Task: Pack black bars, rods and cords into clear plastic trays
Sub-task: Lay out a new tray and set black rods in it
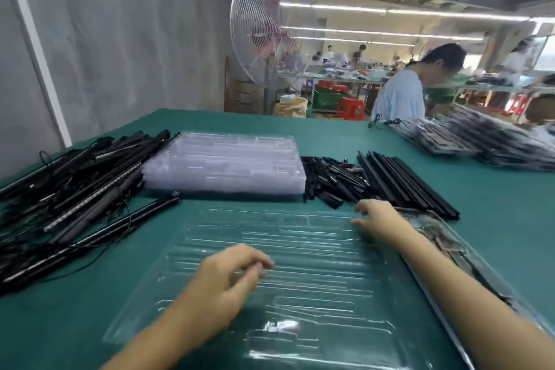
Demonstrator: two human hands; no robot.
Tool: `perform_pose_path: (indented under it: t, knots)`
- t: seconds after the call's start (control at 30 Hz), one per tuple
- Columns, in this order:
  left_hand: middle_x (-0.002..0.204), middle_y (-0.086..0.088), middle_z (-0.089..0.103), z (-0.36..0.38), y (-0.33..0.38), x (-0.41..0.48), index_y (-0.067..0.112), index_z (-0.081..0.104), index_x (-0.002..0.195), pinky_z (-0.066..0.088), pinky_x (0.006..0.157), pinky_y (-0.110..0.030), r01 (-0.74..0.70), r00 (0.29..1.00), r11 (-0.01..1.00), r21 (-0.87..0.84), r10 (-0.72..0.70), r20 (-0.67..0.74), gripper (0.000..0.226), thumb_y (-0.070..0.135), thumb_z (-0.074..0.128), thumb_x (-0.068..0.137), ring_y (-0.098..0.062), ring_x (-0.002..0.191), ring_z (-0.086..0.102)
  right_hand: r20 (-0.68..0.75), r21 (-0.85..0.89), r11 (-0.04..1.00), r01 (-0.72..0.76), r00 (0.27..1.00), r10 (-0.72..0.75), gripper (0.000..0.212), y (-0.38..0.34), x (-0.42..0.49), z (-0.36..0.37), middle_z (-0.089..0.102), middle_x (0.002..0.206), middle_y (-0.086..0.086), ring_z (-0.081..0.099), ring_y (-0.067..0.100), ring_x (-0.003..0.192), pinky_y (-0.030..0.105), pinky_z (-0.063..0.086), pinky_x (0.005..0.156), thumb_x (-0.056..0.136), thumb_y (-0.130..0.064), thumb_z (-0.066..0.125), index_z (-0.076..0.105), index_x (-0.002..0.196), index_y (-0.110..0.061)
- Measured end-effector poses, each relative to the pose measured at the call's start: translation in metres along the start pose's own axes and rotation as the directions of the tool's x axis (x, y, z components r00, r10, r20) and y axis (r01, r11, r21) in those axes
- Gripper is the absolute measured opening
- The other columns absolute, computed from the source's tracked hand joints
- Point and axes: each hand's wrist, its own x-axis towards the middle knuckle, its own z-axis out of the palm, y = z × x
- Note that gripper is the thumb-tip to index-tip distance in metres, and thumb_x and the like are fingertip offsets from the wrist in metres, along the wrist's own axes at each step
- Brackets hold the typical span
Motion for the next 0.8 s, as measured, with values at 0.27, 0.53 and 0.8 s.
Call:
perform_pose_path:
  t: [0.27, 0.53, 0.8]
  knots:
    - [0.122, -0.022, 0.058, -0.058, -0.109, 0.078, 0.001, 0.059, 0.117, 0.034, 0.101, -0.039, 0.463, 0.879, 0.722, 0.515, -0.299, -0.371, 0.029, 0.013, 0.050, 0.093, -0.038, 0.115, 0.048, -0.089, 0.717, 0.672, -0.186, 0.931, 0.353, 0.044, 0.001, -0.008, 0.013, 0.061, 0.098, 0.014, 0.058, 0.027, 0.088, 0.040, 0.050, 0.087, 0.078, -0.005, 0.074, 0.057, 0.119, -0.001]
    - [0.086, -0.005, 0.067, -0.074, -0.150, 0.072, 0.007, 0.062, 0.109, 0.046, 0.065, -0.032, 0.637, 0.686, 0.769, -0.052, -0.597, -0.416, 0.024, 0.024, 0.051, 0.096, -0.019, 0.068, 0.056, -0.040, 0.987, -0.120, 0.110, 0.879, 0.476, 0.043, -0.005, -0.009, 0.011, 0.059, 0.096, 0.016, 0.059, 0.020, 0.070, 0.021, 0.055, 0.053, 0.088, 0.018, 0.046, 0.046, 0.126, -0.002]
    - [0.069, -0.002, 0.060, -0.071, -0.150, 0.081, 0.016, 0.054, 0.085, 0.032, 0.032, -0.014, 0.384, 0.696, 0.825, -0.414, -0.554, -0.457, 0.020, 0.026, 0.045, 0.099, -0.010, 0.051, 0.048, -0.311, 0.941, 0.287, 0.181, 0.797, 0.517, 0.018, -0.013, 0.008, 0.017, 0.054, 0.082, 0.008, 0.046, 0.008, 0.049, 0.020, 0.035, 0.041, 0.093, -0.017, 0.050, 0.048, 0.109, -0.011]
